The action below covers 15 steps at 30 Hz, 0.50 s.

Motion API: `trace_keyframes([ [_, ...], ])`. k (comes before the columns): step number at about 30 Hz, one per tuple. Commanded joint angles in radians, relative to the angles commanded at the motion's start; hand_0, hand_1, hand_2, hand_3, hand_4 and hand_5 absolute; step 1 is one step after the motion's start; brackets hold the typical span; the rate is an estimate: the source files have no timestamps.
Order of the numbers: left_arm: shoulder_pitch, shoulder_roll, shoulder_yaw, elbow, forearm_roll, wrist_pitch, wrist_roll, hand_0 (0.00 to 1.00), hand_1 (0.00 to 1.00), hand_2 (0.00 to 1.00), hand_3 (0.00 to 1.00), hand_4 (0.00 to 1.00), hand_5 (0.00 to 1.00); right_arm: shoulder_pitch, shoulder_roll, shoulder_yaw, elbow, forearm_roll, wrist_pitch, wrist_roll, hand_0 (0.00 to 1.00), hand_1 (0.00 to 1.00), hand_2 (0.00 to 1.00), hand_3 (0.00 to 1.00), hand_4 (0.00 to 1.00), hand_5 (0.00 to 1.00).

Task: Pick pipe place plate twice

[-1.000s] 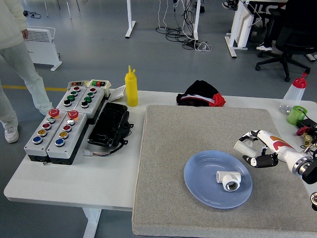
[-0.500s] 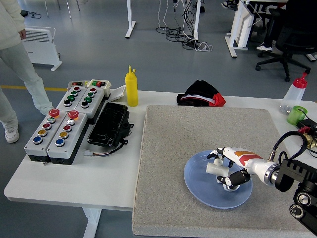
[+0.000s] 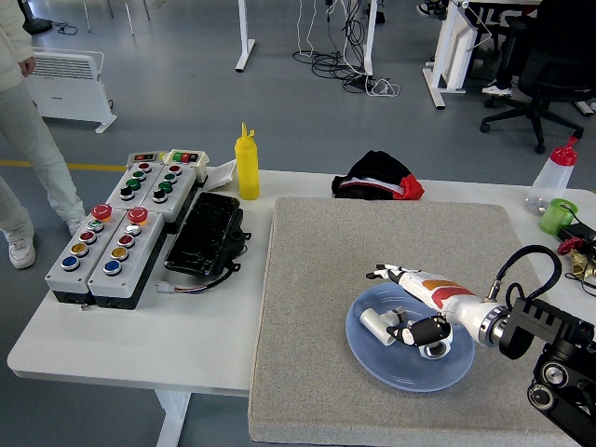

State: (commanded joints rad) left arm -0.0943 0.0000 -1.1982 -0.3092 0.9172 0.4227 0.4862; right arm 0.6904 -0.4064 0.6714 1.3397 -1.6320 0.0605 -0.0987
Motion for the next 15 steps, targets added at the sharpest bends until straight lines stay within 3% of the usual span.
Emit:
trace_keyframes([
  [4, 0.001, 0.000, 0.003, 0.001, -0.007, 0.001, -0.002, 0.579, 0.619, 0.634, 0.565, 0.375, 0.998, -0.030, -0.006, 0.064, 0.023, 0.028, -0.046, 0.025, 0.998, 0.929, 0.998, 0.950, 0.750, 0.301],
  [8, 0.000, 0.000, 0.001, 0.000, 0.000, 0.001, 0.001, 0.579, 0.618, 0.632, 0.561, 0.375, 0.998, -0.064, -0.005, 0.132, 0.036, 0.100, -0.122, 0.062, 0.978, 0.912, 0.998, 0.941, 0.722, 0.313],
  [11, -0.001, 0.000, 0.001, 0.001, -0.002, 0.006, 0.000, 0.579, 0.618, 0.632, 0.561, 0.375, 0.998, -0.099, 0.014, 0.212, 0.043, 0.227, -0.180, 0.099, 0.978, 0.912, 0.998, 0.941, 0.722, 0.313],
  [15, -0.003, 0.000, 0.004, 0.001, -0.002, 0.011, 0.002, 0.579, 0.617, 0.629, 0.556, 0.375, 0.998, -0.139, 0.037, 0.309, 0.061, 0.396, -0.207, 0.168, 0.941, 0.882, 0.994, 0.936, 0.681, 0.355],
])
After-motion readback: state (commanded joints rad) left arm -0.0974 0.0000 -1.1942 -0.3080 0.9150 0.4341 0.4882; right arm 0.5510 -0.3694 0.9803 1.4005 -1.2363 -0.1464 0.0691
